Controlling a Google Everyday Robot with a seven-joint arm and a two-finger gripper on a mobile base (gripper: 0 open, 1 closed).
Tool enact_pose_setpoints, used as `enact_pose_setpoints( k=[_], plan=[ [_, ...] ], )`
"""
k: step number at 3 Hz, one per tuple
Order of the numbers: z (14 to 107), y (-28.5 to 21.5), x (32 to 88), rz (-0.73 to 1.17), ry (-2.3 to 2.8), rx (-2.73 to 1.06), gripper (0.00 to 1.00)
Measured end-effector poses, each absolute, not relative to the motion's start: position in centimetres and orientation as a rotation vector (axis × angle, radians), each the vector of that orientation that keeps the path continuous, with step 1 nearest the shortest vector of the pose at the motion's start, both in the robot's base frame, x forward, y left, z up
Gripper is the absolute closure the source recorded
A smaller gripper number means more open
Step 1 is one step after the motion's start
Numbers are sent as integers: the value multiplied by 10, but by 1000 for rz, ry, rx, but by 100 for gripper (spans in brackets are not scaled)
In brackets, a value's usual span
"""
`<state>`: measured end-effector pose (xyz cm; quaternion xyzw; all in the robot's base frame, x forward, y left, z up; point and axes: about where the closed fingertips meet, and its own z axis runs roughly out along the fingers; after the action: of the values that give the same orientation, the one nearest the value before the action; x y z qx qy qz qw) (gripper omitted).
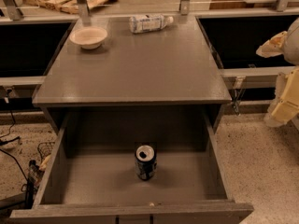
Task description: Pick pepsi can from top drawer and place on counter
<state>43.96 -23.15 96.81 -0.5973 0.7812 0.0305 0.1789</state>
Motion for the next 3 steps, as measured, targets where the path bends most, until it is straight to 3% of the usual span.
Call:
enact_pose_setpoints(
  k=[3],
  plan=[
    [925, -258, 468, 495, 1987, -1685, 0]
  ],
)
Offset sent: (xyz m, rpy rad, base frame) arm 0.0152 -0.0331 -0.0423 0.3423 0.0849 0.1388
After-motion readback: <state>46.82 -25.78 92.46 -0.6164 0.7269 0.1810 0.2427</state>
